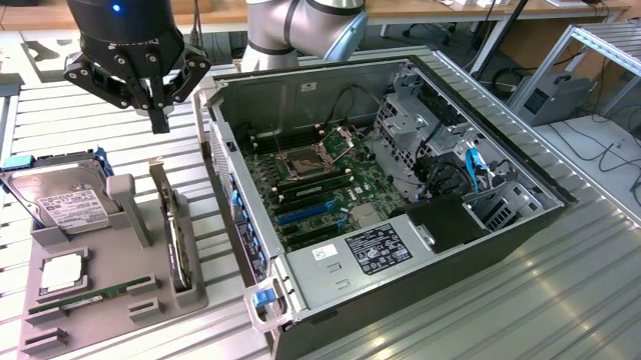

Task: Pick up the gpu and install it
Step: 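Reach for the gpu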

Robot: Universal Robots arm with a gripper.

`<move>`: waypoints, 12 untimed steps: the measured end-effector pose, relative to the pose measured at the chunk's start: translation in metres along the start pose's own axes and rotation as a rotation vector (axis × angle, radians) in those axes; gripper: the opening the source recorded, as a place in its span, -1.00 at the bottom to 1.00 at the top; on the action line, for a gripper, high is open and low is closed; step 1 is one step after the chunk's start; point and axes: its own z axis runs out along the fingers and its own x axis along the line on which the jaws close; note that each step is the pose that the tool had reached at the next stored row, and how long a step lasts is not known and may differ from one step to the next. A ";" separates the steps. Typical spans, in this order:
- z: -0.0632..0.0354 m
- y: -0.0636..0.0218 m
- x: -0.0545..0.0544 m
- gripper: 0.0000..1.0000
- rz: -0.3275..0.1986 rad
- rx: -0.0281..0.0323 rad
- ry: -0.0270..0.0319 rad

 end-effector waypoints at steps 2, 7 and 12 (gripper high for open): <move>0.0000 0.0000 0.000 -0.79 0.000 0.0000 0.0000; 0.0000 0.0000 0.000 -0.79 0.000 0.0000 0.0001; 0.0000 -0.0005 0.000 -0.79 0.000 0.0000 0.0000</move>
